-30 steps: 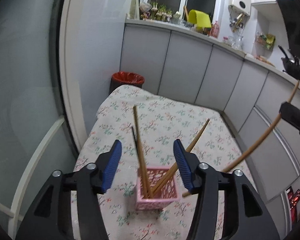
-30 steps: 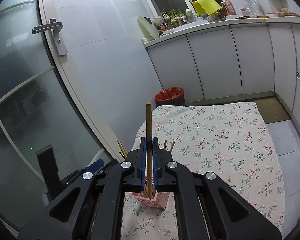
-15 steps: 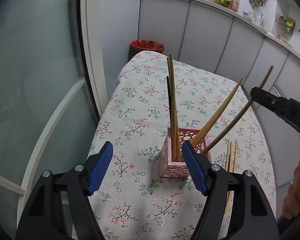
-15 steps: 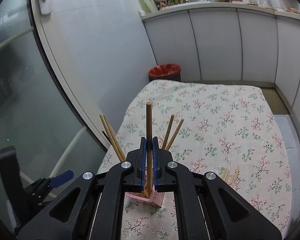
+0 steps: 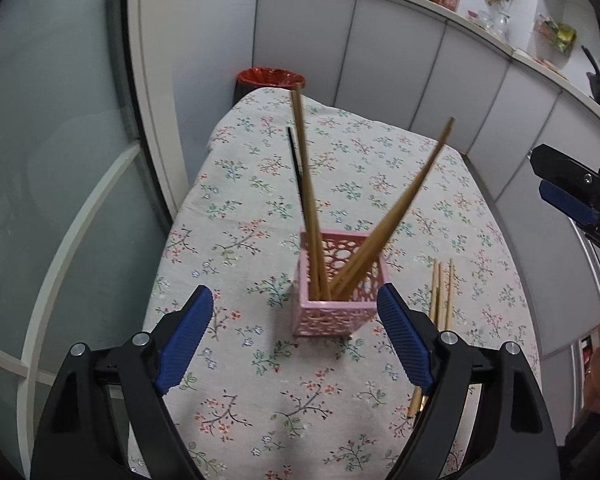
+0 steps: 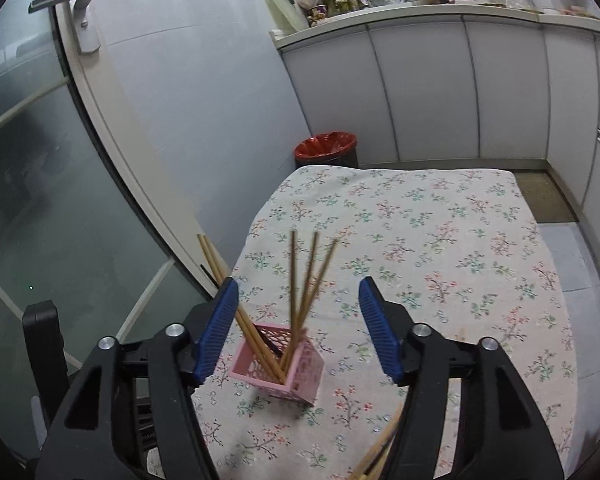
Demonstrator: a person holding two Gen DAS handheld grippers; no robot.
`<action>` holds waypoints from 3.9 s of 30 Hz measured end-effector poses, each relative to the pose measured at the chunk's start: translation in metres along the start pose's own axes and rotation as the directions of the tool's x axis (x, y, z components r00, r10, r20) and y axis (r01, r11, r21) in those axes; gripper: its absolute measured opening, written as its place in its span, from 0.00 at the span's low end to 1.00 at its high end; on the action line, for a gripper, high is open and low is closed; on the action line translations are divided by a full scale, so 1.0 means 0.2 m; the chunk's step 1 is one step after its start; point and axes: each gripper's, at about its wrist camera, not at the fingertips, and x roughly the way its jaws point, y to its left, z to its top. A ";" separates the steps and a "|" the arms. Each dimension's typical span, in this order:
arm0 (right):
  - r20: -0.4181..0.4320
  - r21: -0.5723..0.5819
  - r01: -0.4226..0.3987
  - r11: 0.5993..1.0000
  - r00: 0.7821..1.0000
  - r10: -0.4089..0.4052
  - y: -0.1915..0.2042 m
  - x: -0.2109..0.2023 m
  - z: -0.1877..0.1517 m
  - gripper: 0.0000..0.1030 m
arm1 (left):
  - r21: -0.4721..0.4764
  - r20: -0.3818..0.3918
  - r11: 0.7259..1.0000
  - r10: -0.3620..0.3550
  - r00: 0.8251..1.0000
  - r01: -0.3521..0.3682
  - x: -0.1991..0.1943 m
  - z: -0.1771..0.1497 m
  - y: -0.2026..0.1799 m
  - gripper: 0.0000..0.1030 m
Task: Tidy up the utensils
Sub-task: 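Open the left tool, then the right tool, dropping chopsticks into the holder, then move both tools back to the pile and close the left tool on a chopstick, then lift the left tool's chopstick while the right tool grasps another chopstick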
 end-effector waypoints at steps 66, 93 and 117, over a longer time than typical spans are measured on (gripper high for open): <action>-0.388 0.193 0.402 0.895 0.869 -0.307 -1.12 0.06 -0.29 0.93 | 0.203 -0.367 0.972 -0.035 0.930 0.116 1.08 0.03 -1.04 0.06; -0.463 0.099 0.345 0.933 0.846 -0.264 -0.77 0.40 -0.33 0.91 | 0.232 0.009 0.959 -0.171 0.985 0.165 -0.04 -0.03 -0.61 0.05; -0.527 0.107 0.396 0.912 0.800 -0.286 -0.73 0.78 -0.39 0.06 | 0.124 0.048 0.982 -0.146 0.988 0.139 -0.08 0.00 -0.30 0.05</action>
